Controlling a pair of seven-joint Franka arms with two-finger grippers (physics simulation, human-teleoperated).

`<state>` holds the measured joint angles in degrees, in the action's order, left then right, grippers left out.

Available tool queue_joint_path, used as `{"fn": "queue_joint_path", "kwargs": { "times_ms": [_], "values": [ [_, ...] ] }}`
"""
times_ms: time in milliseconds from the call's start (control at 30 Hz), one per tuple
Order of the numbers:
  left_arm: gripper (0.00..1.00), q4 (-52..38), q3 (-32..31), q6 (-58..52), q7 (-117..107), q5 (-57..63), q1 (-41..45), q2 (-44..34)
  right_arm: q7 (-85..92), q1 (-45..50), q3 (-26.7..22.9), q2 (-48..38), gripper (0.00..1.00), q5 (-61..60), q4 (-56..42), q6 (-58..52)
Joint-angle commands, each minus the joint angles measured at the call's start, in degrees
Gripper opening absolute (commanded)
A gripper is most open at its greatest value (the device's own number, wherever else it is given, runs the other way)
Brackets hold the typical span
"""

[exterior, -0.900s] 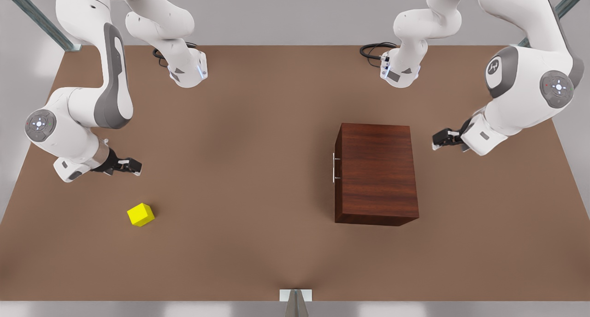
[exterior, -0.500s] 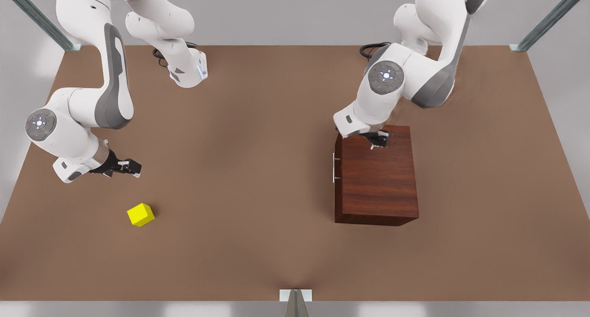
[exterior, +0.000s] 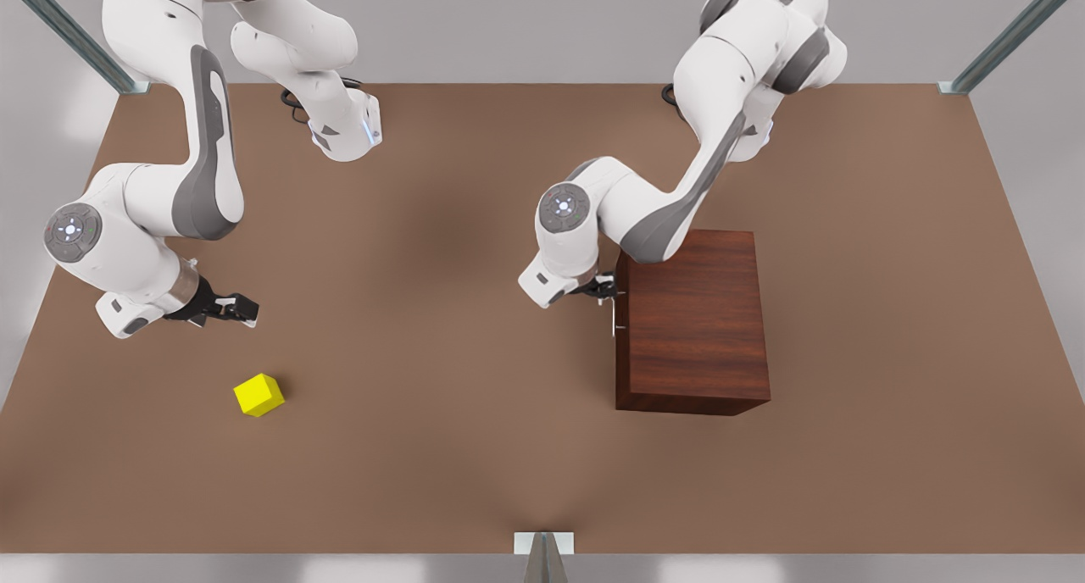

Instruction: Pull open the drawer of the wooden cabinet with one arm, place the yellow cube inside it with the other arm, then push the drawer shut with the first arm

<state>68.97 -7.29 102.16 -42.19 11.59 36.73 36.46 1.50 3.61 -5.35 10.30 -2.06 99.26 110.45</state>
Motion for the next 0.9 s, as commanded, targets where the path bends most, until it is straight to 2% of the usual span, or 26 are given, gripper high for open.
{"fn": "queue_joint_path", "kwargs": {
  "times_ms": [0,233,867],
  "values": [
    [1.0,1.6,-0.01,4.18,-23.82,5.45,0.71,0.28,0.08,0.0,-0.01,-0.01,1.0,-0.05,-0.03,-0.24],
    [1.0,8.63,-0.01,7.88,-18.1,10.56,0.62,0.28,0.08,0.0,-0.01,0.08,1.0,-0.05,-0.03,-0.24],
    [1.0,13.56,-0.01,8.67,-18.02,18.65,0.89,0.99,0.08,0.17,0.07,0.78,1.0,-0.05,-0.03,-0.24]
  ]
}}
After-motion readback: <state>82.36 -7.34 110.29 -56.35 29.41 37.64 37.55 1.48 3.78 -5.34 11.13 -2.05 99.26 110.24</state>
